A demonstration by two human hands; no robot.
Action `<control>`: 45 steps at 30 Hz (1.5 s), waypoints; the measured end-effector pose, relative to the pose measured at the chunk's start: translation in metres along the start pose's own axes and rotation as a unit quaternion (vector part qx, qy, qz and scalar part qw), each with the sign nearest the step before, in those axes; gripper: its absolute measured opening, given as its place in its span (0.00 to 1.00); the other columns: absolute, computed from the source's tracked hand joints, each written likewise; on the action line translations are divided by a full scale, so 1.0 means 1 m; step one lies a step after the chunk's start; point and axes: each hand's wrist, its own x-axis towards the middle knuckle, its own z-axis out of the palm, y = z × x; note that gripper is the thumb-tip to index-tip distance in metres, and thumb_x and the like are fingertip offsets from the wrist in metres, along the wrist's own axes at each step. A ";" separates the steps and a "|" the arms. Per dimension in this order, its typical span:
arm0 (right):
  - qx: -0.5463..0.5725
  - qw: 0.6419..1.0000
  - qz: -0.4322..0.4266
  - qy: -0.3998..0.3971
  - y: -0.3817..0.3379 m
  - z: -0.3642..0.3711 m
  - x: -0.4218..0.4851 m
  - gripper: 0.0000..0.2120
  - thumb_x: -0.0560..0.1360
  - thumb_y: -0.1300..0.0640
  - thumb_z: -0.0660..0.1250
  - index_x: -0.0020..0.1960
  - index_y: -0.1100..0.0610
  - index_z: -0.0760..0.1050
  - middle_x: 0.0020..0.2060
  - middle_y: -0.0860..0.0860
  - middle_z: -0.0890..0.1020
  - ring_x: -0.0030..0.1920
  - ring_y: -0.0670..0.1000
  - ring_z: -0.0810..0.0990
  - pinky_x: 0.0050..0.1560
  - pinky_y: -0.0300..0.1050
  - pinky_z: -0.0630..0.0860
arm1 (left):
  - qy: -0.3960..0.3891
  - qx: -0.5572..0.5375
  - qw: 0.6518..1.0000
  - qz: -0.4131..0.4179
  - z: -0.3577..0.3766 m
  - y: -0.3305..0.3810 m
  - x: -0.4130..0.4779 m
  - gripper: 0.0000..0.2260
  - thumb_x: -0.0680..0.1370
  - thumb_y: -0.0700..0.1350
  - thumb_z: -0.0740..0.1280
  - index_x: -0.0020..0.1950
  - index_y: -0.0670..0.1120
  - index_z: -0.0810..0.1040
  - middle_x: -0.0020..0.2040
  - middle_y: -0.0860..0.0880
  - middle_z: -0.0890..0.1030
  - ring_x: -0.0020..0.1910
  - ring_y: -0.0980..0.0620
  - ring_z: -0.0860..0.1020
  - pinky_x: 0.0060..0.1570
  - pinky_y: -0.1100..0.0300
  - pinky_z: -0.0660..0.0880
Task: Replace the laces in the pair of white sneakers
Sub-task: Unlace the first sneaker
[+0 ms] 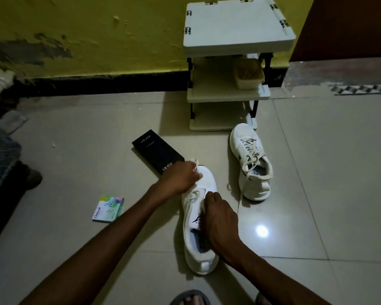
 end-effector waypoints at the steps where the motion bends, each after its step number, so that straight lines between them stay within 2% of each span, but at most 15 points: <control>1: 0.002 1.000 0.000 0.001 0.000 0.000 0.000 0.24 0.72 0.50 0.70 0.63 0.55 0.65 0.58 0.52 0.75 0.55 0.54 0.76 0.50 0.45 0.73 | -0.012 0.073 0.997 0.000 0.007 -0.001 -0.004 0.14 0.80 0.54 0.62 0.54 0.44 0.74 0.53 0.41 0.80 0.53 0.42 0.78 0.45 0.55 0.69; 4: 0.024 1.000 -0.003 0.007 -0.001 0.000 -0.001 0.26 0.72 0.48 0.69 0.66 0.54 0.65 0.60 0.52 0.74 0.56 0.53 0.76 0.54 0.45 0.74 | 0.015 0.198 0.980 0.029 0.023 0.000 -0.013 0.28 0.78 0.65 0.58 0.68 0.45 0.69 0.59 0.42 0.78 0.58 0.41 0.77 0.48 0.54 0.68; 6: 0.035 0.999 -0.002 0.014 -0.001 0.000 -0.001 0.25 0.74 0.47 0.68 0.66 0.54 0.65 0.60 0.52 0.75 0.56 0.53 0.76 0.55 0.45 0.74 | 0.025 0.277 0.960 0.026 0.025 0.002 -0.015 0.31 0.78 0.68 0.55 0.69 0.46 0.69 0.60 0.44 0.78 0.59 0.43 0.77 0.49 0.55 0.66; 14: 0.017 1.000 0.000 0.015 -0.002 -0.002 -0.001 0.22 0.74 0.50 0.67 0.64 0.57 0.67 0.57 0.54 0.76 0.54 0.55 0.77 0.51 0.46 0.73 | -0.016 0.289 0.956 0.055 0.011 0.008 -0.018 0.14 0.81 0.49 0.57 0.62 0.45 0.76 0.60 0.42 0.77 0.58 0.42 0.76 0.46 0.56 0.63; 19: 0.010 1.000 0.006 0.003 -0.002 -0.003 -0.001 0.23 0.74 0.49 0.67 0.65 0.57 0.65 0.58 0.53 0.75 0.54 0.54 0.76 0.50 0.46 0.73 | -0.063 0.263 0.961 0.052 -0.012 0.012 -0.017 0.18 0.82 0.55 0.57 0.56 0.43 0.78 0.58 0.41 0.78 0.57 0.41 0.76 0.51 0.52 0.68; 23: 0.026 1.000 0.012 0.007 -0.002 -0.005 -0.001 0.20 0.76 0.51 0.66 0.64 0.56 0.66 0.58 0.53 0.75 0.55 0.54 0.77 0.51 0.45 0.73 | -0.197 0.274 0.939 0.061 -0.013 0.007 -0.018 0.26 0.78 0.66 0.57 0.39 0.45 0.76 0.41 0.47 0.78 0.42 0.47 0.75 0.42 0.56 0.69; 25: 0.026 1.000 0.013 0.008 -0.002 -0.005 -0.001 0.21 0.75 0.50 0.67 0.63 0.56 0.67 0.58 0.54 0.75 0.55 0.54 0.77 0.52 0.45 0.74 | -0.225 0.214 0.948 0.073 -0.014 0.003 -0.019 0.22 0.78 0.62 0.62 0.40 0.45 0.78 0.38 0.48 0.78 0.38 0.50 0.74 0.39 0.58 0.68; 28: 0.018 1.000 0.015 0.004 -0.002 -0.002 0.000 0.23 0.73 0.49 0.69 0.63 0.56 0.66 0.57 0.53 0.76 0.54 0.54 0.77 0.53 0.48 0.76 | -0.229 -0.053 0.968 0.084 -0.024 0.006 -0.026 0.18 0.80 0.54 0.65 0.32 0.47 0.72 0.28 0.52 0.71 0.26 0.56 0.68 0.27 0.63 0.64; 32: -0.007 1.000 0.010 -0.014 -0.002 0.000 0.001 0.28 0.69 0.47 0.74 0.63 0.56 0.66 0.56 0.53 0.76 0.52 0.55 0.77 0.50 0.49 0.77 | -0.170 -0.401 0.894 0.111 -0.064 0.031 -0.040 0.19 0.81 0.52 0.62 0.31 0.49 0.67 0.27 0.54 0.66 0.25 0.56 0.61 0.25 0.65 0.60; 34: -0.006 1.000 0.006 -0.012 -0.002 0.001 0.001 0.29 0.69 0.47 0.74 0.63 0.57 0.66 0.56 0.54 0.76 0.52 0.55 0.77 0.50 0.49 0.77 | -0.116 -0.457 0.872 0.135 -0.088 0.047 -0.041 0.19 0.81 0.51 0.61 0.31 0.48 0.66 0.27 0.54 0.65 0.24 0.58 0.62 0.27 0.66 0.62; 36: -0.003 1.000 0.006 -0.006 -0.001 0.002 0.000 0.26 0.70 0.49 0.72 0.63 0.56 0.66 0.56 0.53 0.76 0.52 0.54 0.77 0.50 0.49 0.77 | -0.054 -0.398 0.905 0.142 -0.103 0.057 -0.035 0.20 0.81 0.49 0.61 0.30 0.46 0.67 0.26 0.52 0.66 0.23 0.59 0.64 0.26 0.68 0.64; 39: -0.004 1.000 0.005 0.000 -0.001 0.002 -0.001 0.24 0.72 0.51 0.70 0.63 0.57 0.66 0.56 0.53 0.76 0.53 0.54 0.77 0.50 0.48 0.76 | -0.082 -0.276 0.953 0.094 -0.100 0.049 -0.025 0.18 0.80 0.52 0.64 0.33 0.45 0.75 0.28 0.52 0.71 0.24 0.57 0.66 0.27 0.64 0.63; 41: -0.004 1.000 0.003 0.002 -0.001 0.002 -0.001 0.24 0.72 0.51 0.70 0.64 0.57 0.66 0.56 0.54 0.76 0.52 0.54 0.77 0.49 0.47 0.76 | -0.083 -0.067 0.991 0.084 -0.083 0.035 -0.019 0.16 0.80 0.55 0.63 0.39 0.46 0.78 0.35 0.50 0.77 0.28 0.56 0.70 0.30 0.61 0.64; 43: -0.001 1.000 0.004 0.006 0.000 0.002 0.000 0.26 0.71 0.50 0.71 0.64 0.57 0.66 0.56 0.54 0.76 0.52 0.55 0.77 0.49 0.48 0.76 | -0.062 0.171 0.981 0.067 -0.062 0.025 -0.017 0.16 0.81 0.58 0.60 0.47 0.47 0.78 0.51 0.46 0.81 0.43 0.50 0.77 0.38 0.58 0.67; 45: -0.004 1.000 0.009 0.000 0.000 0.003 0.001 0.28 0.71 0.49 0.72 0.65 0.57 0.66 0.57 0.54 0.76 0.53 0.55 0.77 0.51 0.48 0.76 | -0.077 0.254 0.963 0.035 -0.039 0.016 -0.016 0.20 0.81 0.61 0.58 0.55 0.45 0.77 0.60 0.43 0.78 0.56 0.43 0.77 0.45 0.56 0.67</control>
